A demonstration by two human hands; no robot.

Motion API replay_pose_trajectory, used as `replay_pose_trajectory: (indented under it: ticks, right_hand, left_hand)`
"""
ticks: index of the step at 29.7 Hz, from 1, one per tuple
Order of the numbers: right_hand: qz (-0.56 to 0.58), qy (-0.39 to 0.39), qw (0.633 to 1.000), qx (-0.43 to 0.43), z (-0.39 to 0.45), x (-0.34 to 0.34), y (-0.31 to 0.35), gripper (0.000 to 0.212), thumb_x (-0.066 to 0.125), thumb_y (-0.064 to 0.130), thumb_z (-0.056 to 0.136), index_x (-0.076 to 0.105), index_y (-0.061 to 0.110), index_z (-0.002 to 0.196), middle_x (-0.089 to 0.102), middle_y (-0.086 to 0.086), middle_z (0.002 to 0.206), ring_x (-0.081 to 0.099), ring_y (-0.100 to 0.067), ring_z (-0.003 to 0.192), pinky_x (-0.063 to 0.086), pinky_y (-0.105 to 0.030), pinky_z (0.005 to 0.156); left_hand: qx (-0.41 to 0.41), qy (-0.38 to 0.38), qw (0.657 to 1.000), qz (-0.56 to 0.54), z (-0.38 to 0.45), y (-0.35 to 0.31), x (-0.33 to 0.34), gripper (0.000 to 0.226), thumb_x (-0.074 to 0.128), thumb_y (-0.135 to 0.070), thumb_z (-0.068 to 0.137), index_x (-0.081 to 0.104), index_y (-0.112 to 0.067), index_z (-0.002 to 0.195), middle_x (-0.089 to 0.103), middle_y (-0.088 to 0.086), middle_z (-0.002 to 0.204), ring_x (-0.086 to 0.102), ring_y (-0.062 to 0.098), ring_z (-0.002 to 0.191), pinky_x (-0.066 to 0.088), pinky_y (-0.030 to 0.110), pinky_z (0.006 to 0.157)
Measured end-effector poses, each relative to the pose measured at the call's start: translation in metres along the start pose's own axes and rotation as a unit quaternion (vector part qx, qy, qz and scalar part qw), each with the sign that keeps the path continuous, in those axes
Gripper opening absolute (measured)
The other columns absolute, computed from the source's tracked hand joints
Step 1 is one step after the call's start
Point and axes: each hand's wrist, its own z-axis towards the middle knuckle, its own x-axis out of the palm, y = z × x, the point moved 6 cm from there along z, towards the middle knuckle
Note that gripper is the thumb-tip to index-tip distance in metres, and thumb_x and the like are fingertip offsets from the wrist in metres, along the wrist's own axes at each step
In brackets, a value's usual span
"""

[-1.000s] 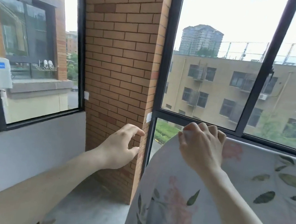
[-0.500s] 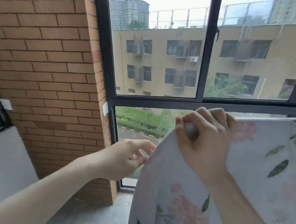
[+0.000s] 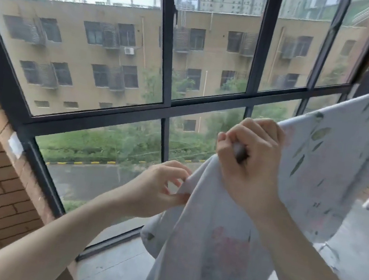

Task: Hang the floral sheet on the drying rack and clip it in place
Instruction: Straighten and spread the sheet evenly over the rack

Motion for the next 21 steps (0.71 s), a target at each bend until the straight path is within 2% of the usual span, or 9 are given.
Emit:
replay_pose_trajectory:
  ticks: [2,4,6,8,10,12,14,17,21]
  right_hand:
    - [-0.016,0.002,1.0,0.012,-0.001,0.002,0.006,0.033,0.058,0.017,0.092,0.045,0.02,0.062,0.05,0.009,0.068,0.051,-0.021,0.087,0.04,-0.043,0.091]
    - [-0.055,-0.005,0.998,0.035,-0.004,0.006,0.014,0.034,0.055,0.013,0.093,0.043,0.015,0.062,0.051,0.003,0.069,0.052,-0.023,0.091,0.042,-0.049,0.094]
    - [-0.057,0.009,0.997,0.053,-0.005,0.001,0.013,0.035,0.053,0.014,0.094,0.044,0.011,0.061,0.05,0.001,0.068,0.055,-0.025,0.099,0.042,-0.053,0.098]
    - [-0.093,0.029,0.991,0.09,-0.006,0.006,0.019,0.035,0.053,0.017,0.094,0.045,0.011,0.06,0.051,0.001,0.069,0.056,-0.023,0.11,0.041,-0.052,0.104]
    - [-0.104,0.061,0.984,0.131,-0.006,0.005,0.023,0.032,0.056,0.019,0.093,0.049,0.011,0.063,0.056,-0.001,0.075,0.054,-0.019,0.12,0.038,-0.042,0.109]
    - [-0.12,0.092,0.974,0.166,-0.007,0.004,0.026,0.028,0.058,0.021,0.091,0.052,0.012,0.066,0.058,0.001,0.08,0.049,-0.014,0.126,0.035,-0.028,0.109]
    - [-0.146,0.117,0.963,0.193,-0.008,0.006,0.033,0.025,0.059,0.024,0.09,0.054,0.012,0.068,0.058,0.003,0.083,0.046,-0.01,0.129,0.031,-0.015,0.105]
    - [-0.17,0.144,0.95,0.22,-0.01,0.005,0.04,0.02,0.061,0.026,0.086,0.056,0.013,0.071,0.059,0.007,0.089,0.043,-0.004,0.132,0.025,-0.006,0.103]
    - [-0.186,0.152,0.942,0.233,-0.01,0.001,0.043,0.012,0.062,0.022,0.078,0.055,0.016,0.071,0.06,0.009,0.092,0.04,0.0,0.133,0.021,-0.004,0.103]
  left_hand:
    - [0.027,0.013,1.0,0.001,0.004,0.009,0.0,0.017,0.065,-0.044,0.089,0.073,-0.029,0.085,0.069,-0.013,0.094,0.065,0.007,0.089,0.058,0.037,0.076]
    - [0.055,0.024,0.998,0.009,0.005,0.023,-0.008,0.02,0.069,-0.031,0.095,0.068,-0.034,0.075,0.068,-0.016,0.078,0.063,0.0,0.077,0.054,0.03,0.071]
    - [0.053,0.008,0.999,-0.004,0.009,0.031,-0.012,0.028,0.071,-0.025,0.097,0.067,-0.039,0.073,0.07,-0.018,0.076,0.062,-0.004,0.067,0.047,0.02,0.065]
    - [0.062,0.006,0.998,-0.026,0.013,0.039,-0.022,0.033,0.071,-0.027,0.098,0.066,-0.04,0.068,0.069,-0.018,0.073,0.06,-0.004,0.062,0.042,0.013,0.059]
    - [0.079,0.009,0.997,-0.025,0.018,0.049,-0.017,0.036,0.07,-0.03,0.098,0.064,-0.032,0.063,0.065,-0.013,0.067,0.056,0.0,0.06,0.042,0.018,0.057]
    - [0.086,0.037,0.995,-0.018,0.019,0.058,-0.003,0.036,0.07,-0.034,0.097,0.066,-0.016,0.067,0.065,-0.002,0.07,0.057,0.008,0.065,0.051,0.03,0.066]
    - [0.101,0.081,0.991,-0.03,0.02,0.068,0.015,0.04,0.068,-0.039,0.095,0.064,-0.011,0.067,0.063,0.002,0.073,0.057,0.014,0.068,0.054,0.038,0.07]
    - [0.138,0.11,0.983,-0.046,0.023,0.071,0.039,0.044,0.065,-0.045,0.09,0.053,-0.013,0.062,0.053,0.004,0.069,0.045,0.014,0.063,0.051,0.038,0.066]
    - [0.171,0.16,0.972,-0.02,0.026,0.063,0.057,0.043,0.06,-0.055,0.093,0.056,-0.027,0.06,0.051,-0.009,0.067,0.044,0.014,0.062,0.048,0.036,0.063]
